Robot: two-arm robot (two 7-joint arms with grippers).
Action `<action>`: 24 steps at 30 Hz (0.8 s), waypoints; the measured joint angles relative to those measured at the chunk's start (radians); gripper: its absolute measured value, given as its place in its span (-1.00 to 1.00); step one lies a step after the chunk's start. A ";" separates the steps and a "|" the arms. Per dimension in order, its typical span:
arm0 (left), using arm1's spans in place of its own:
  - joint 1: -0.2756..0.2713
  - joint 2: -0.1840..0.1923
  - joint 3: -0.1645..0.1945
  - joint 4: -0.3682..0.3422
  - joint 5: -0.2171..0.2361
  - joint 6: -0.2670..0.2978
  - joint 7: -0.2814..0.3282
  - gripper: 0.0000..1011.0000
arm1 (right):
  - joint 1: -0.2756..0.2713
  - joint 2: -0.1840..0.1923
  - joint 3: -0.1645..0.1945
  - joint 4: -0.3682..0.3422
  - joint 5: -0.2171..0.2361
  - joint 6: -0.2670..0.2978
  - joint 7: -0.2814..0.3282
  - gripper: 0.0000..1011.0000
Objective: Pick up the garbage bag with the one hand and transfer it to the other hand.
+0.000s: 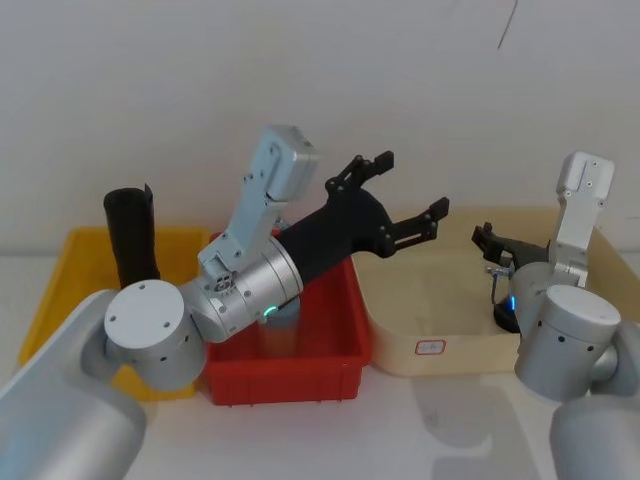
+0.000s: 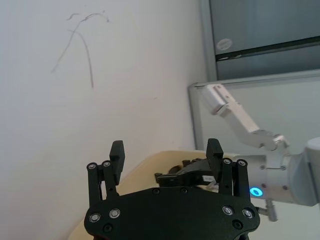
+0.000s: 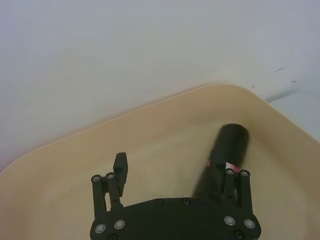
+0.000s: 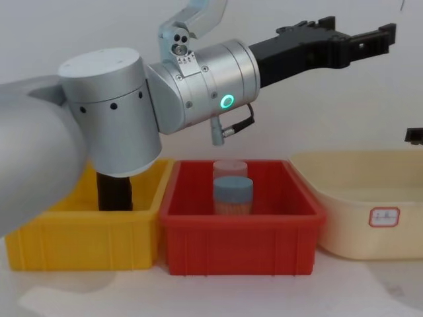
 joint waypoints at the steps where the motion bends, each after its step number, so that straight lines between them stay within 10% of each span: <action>1: 0.009 0.007 0.000 -0.017 0.011 0.007 0.020 0.98 | -0.002 0.000 0.000 -0.003 0.000 0.001 0.003 0.98; 24: 0.169 0.108 -0.044 -0.300 0.190 0.152 0.301 0.98 | -0.150 0.072 -0.064 -0.224 0.025 0.005 0.238 0.98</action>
